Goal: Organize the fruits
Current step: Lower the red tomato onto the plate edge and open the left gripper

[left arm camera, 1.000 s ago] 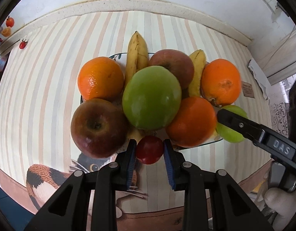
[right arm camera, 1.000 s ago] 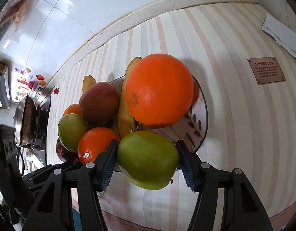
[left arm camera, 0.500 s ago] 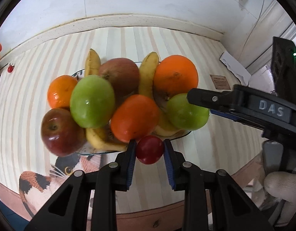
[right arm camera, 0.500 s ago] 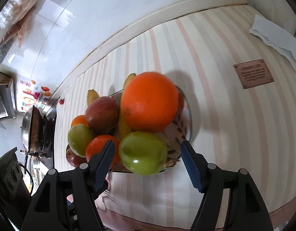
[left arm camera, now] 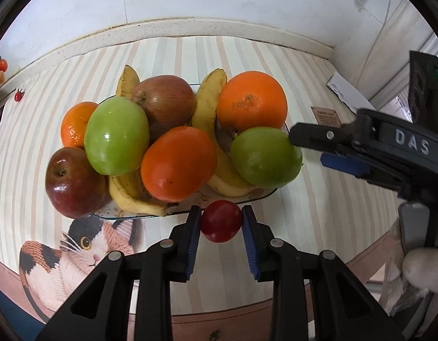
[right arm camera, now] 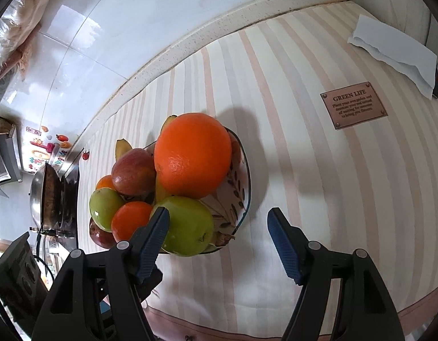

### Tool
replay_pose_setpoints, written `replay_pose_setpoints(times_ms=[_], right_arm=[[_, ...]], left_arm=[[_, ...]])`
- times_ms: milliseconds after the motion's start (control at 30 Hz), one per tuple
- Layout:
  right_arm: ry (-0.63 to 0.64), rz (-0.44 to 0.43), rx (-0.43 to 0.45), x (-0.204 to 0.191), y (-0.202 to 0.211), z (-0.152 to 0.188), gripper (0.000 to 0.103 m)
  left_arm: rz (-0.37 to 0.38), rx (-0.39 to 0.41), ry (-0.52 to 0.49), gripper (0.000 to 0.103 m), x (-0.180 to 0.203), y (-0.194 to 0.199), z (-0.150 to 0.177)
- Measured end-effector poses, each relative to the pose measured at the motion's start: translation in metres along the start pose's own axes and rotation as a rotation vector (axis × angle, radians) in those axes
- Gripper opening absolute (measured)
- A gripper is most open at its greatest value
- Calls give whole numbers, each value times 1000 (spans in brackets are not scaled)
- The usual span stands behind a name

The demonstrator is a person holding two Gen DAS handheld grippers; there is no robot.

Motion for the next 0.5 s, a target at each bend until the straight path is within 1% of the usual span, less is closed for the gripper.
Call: replay_pose_setpoints(times_ms=[167, 333, 500], right_arm=[[3, 2, 2, 3, 2, 1, 74], [24, 5, 5, 3, 6, 2, 74], [42, 6, 19, 3, 13, 3, 74]], left_arm=[[-29, 20, 18, 26, -1, -9, -4], [-54, 24, 20, 26, -4, -22, -5], [-61, 40, 44, 27, -9, -30, -3]])
Point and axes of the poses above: each gripper's, at about its wrist camera, not at the fingertips, and y roughly against the way its jaws point, x to its right, z to its underside, the point moved 1 cm from there along -y, roughly the way its jaws point, and after that the axes turned 11 degrees about z, right-handed, at the moved point
